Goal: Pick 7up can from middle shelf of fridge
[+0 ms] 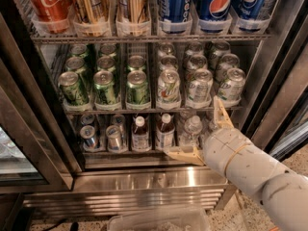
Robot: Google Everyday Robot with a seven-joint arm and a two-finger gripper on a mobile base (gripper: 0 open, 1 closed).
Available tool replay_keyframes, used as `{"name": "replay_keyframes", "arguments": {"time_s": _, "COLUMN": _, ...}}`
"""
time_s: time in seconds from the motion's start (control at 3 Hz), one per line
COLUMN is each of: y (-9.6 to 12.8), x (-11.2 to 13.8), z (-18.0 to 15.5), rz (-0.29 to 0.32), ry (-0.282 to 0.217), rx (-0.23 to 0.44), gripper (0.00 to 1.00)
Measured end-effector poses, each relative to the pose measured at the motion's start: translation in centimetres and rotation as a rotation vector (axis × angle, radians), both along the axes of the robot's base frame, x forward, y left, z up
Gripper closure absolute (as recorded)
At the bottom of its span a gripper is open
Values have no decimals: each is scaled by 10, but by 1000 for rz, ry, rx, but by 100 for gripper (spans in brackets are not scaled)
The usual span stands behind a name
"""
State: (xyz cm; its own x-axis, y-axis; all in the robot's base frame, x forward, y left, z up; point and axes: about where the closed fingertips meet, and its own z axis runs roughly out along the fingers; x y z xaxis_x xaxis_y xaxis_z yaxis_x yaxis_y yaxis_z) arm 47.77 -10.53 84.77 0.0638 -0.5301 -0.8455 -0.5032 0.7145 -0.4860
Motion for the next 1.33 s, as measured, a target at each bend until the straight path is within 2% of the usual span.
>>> {"name": "replay_keyframes", "arguments": {"time_s": 0.33, "y": 1, "x": 1, "z": 0, "rz": -2, "ry": -5, "rx": -6, "gripper": 0}}
{"name": "replay_keyframes", "arguments": {"time_s": 0.67, "y": -3, "x": 13, "z": 2, "rz": -39, "ry": -36, "rx": -15, "gripper": 0}}
{"name": "replay_keyframes", "arguments": {"time_s": 1.33, "y": -14, "x": 51, "z": 6, "rz": -139, "ry": -109, "rx": -6, "gripper": 0}}
